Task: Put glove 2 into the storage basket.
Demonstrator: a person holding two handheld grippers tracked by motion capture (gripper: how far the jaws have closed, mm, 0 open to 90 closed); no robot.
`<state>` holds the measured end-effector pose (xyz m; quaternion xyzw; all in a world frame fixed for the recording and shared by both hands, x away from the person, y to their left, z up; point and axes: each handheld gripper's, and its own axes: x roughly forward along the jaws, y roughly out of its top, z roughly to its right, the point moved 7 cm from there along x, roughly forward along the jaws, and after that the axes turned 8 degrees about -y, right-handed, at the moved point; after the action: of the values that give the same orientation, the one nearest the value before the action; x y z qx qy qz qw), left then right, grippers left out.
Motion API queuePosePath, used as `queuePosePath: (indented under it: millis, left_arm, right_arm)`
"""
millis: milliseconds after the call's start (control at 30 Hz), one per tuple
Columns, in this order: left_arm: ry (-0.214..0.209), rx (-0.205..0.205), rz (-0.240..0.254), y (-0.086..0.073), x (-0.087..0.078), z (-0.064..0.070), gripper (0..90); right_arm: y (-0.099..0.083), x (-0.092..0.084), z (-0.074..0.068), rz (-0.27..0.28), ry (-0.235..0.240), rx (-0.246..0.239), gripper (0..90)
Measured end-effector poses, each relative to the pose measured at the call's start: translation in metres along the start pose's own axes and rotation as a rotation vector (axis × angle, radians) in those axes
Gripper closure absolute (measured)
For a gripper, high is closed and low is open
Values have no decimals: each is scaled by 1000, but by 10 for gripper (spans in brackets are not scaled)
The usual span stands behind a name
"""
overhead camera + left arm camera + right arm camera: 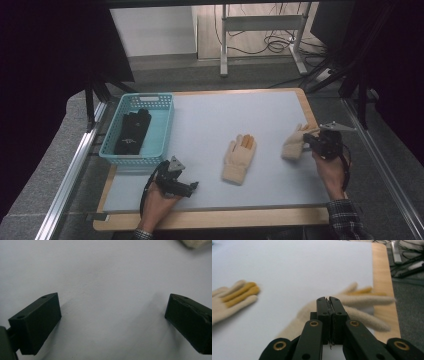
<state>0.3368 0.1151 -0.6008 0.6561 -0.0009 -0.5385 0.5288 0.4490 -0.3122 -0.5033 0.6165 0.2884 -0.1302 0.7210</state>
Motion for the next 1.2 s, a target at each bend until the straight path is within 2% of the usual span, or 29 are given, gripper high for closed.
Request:
queuePosePath:
  millis: [100, 233, 367, 500, 600, 700, 800, 967, 1200]
  left_arm:
    - [0, 0, 0, 0, 0, 0, 8]
    - [1, -2, 2, 0, 0, 0, 7]
    - [0, -1, 0, 0, 0, 0, 8]
    - [0, -1, 1, 0, 0, 0, 8]
    - [0, 3, -3, 0, 0, 0, 8]
    - [0, 3, -3, 0, 0, 0, 8]
    - [0, 3, -2, 0, 0, 0, 8]
    - [0, 3, -3, 0, 0, 0, 8]
    - [0, 3, -2, 0, 0, 0, 8]
  right_arm:
    - [6, 9, -14, -17, 4, -45, 865]
    - [14, 22, -31, -21, 26, -59, 864]
    - [28, 37, -54, -26, 57, -93, 850]
    - [36, 54, -81, -41, 138, -101, 783]
    - [41, 59, -92, -33, 157, -124, 740]
    - [45, 59, -92, -27, 150, -147, 698]
    - [42, 60, -77, -45, 134, -151, 645]
    - [28, 68, -60, -76, 149, -138, 576]
    - [8, 78, -60, -80, 181, -197, 445]
